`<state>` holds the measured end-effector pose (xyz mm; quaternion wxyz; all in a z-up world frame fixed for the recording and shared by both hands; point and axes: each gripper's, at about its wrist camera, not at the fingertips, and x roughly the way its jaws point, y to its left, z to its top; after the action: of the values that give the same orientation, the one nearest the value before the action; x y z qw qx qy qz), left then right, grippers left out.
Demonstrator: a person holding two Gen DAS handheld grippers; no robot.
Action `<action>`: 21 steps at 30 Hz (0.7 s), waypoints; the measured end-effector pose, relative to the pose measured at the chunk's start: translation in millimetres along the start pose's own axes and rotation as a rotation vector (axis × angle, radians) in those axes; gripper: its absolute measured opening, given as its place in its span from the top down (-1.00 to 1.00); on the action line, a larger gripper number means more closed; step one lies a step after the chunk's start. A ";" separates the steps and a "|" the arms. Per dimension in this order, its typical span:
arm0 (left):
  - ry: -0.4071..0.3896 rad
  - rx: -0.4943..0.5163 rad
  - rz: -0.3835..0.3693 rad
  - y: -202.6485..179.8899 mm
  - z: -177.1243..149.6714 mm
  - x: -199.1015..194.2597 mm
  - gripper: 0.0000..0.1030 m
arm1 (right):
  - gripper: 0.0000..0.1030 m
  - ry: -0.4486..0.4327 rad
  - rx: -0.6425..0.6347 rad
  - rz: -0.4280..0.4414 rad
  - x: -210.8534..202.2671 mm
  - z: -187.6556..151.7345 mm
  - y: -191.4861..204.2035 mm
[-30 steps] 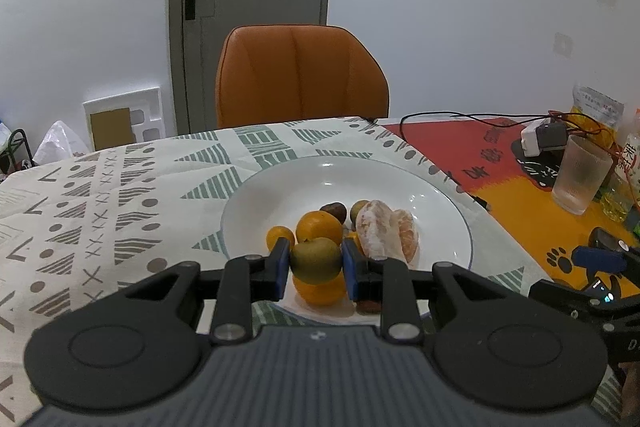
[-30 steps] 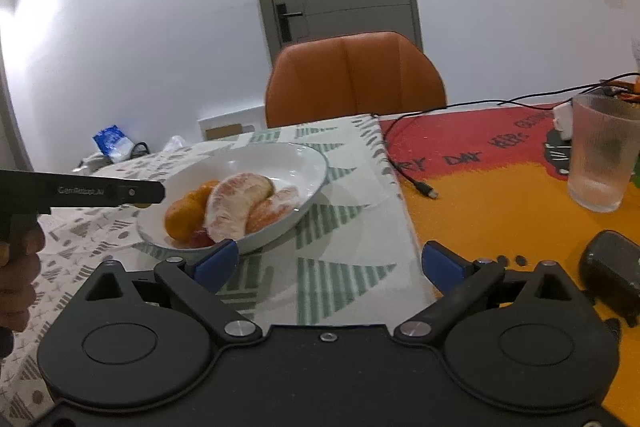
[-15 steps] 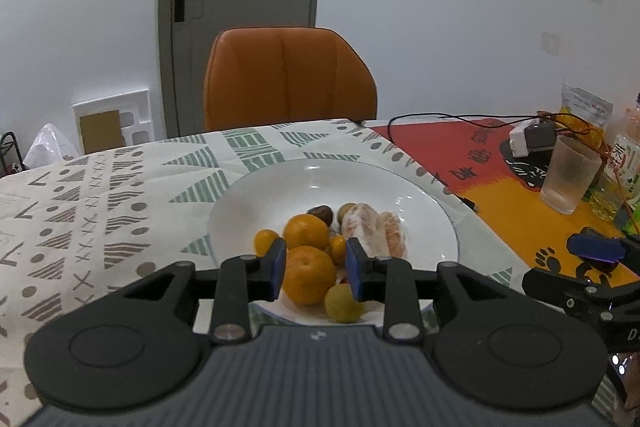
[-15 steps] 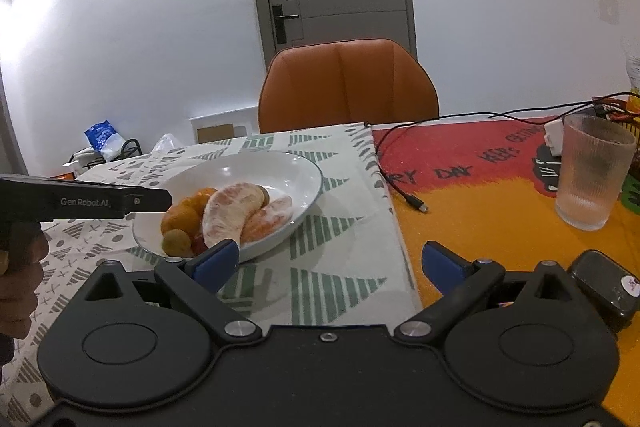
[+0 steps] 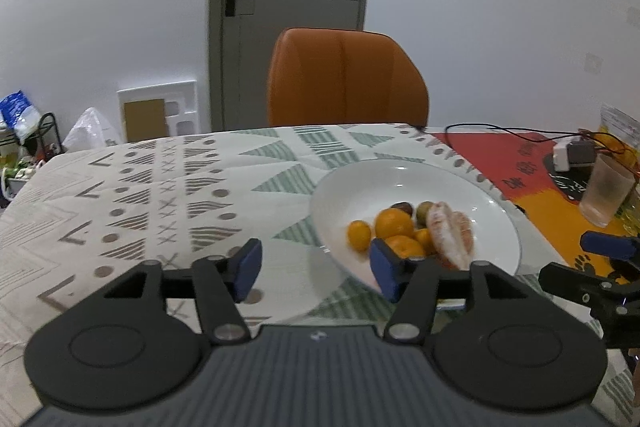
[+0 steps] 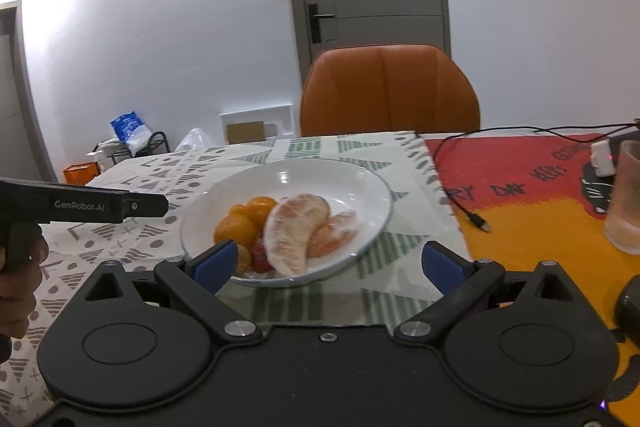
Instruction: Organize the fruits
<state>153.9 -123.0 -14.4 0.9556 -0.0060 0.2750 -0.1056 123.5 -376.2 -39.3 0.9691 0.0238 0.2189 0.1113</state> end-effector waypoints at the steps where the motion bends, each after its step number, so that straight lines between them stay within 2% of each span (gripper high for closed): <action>1: 0.001 -0.004 0.008 3.2 -0.6 -2.0 -0.25 | -0.96 0.000 -0.003 0.007 0.8 0.8 3.2; 3: 0.002 -0.006 0.020 8.1 -1.6 -6.2 -0.42 | -0.98 0.002 -0.008 0.021 2.1 2.4 8.8; 6: 0.005 0.003 0.041 13.9 -3.6 -12.8 -0.55 | -0.99 0.010 -0.029 0.050 5.5 5.3 20.1; 12: 0.006 -0.017 0.093 30.0 -9.7 -29.0 -0.67 | -0.99 0.018 -0.042 0.107 8.5 8.1 37.8; 19: 0.007 -0.027 0.140 44.6 -16.2 -49.6 -0.69 | -1.00 0.018 -0.054 0.155 4.3 7.4 55.3; 21: 0.031 -0.028 0.158 46.5 -18.0 -53.3 -0.79 | -1.00 0.019 -0.058 0.166 2.9 7.0 59.6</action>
<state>109.6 -65.7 -4.9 0.9564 0.0042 0.2910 -0.0261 116.8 -317.4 -28.6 0.9547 0.0130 0.2220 0.1978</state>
